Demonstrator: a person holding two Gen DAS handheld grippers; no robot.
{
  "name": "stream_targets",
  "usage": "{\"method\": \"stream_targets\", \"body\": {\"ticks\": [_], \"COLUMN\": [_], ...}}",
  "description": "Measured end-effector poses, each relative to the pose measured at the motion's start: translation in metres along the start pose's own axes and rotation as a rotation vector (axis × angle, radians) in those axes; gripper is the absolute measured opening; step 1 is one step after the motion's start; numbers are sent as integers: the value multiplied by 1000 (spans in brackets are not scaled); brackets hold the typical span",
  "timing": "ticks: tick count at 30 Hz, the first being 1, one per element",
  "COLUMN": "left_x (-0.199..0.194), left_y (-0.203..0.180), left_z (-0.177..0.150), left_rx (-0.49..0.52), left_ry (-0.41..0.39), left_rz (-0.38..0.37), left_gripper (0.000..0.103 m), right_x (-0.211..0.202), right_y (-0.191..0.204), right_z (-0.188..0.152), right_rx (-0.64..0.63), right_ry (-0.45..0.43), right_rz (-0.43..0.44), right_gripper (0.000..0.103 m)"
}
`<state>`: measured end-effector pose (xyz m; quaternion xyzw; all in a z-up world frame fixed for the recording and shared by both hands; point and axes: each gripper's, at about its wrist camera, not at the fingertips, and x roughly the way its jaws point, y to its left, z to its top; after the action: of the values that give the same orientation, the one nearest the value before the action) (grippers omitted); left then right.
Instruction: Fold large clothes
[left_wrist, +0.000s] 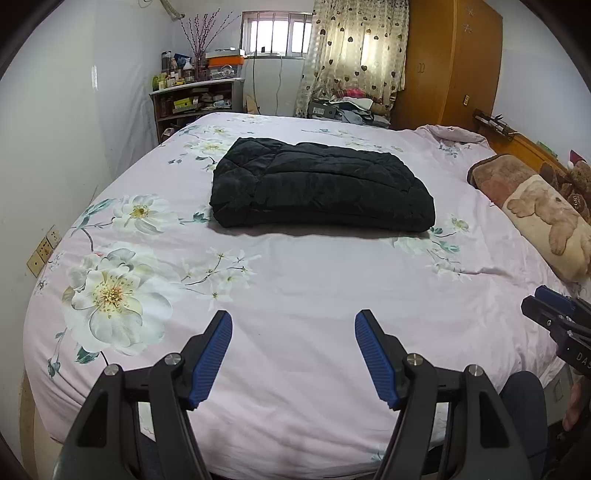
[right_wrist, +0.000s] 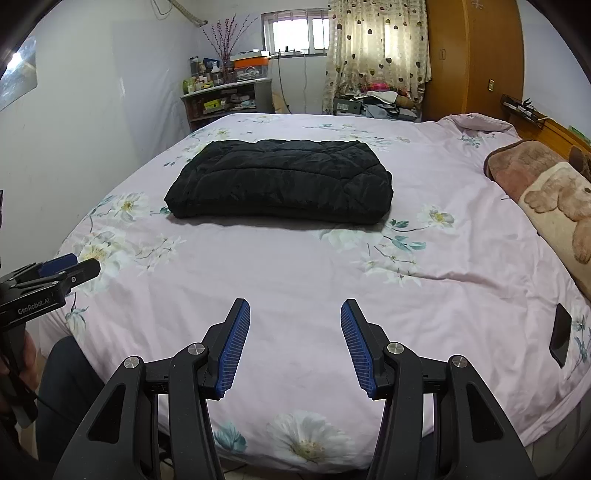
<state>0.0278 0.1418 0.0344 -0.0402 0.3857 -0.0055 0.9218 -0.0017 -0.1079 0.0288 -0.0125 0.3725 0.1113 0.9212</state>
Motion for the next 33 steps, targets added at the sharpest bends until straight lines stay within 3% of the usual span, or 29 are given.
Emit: {"method": "stream_targets", "body": {"ticks": [33], "left_x": [-2], "left_y": [2], "left_z": [-2], "left_rx": [-25], "left_ry": [-1], "left_rz": [-4], "left_gripper": [71], "right_x": [3], "right_y": [5], "right_z": [-3], "right_rx": [-5], "right_ry": [18], "right_rz": [7], "right_gripper": [52]}}
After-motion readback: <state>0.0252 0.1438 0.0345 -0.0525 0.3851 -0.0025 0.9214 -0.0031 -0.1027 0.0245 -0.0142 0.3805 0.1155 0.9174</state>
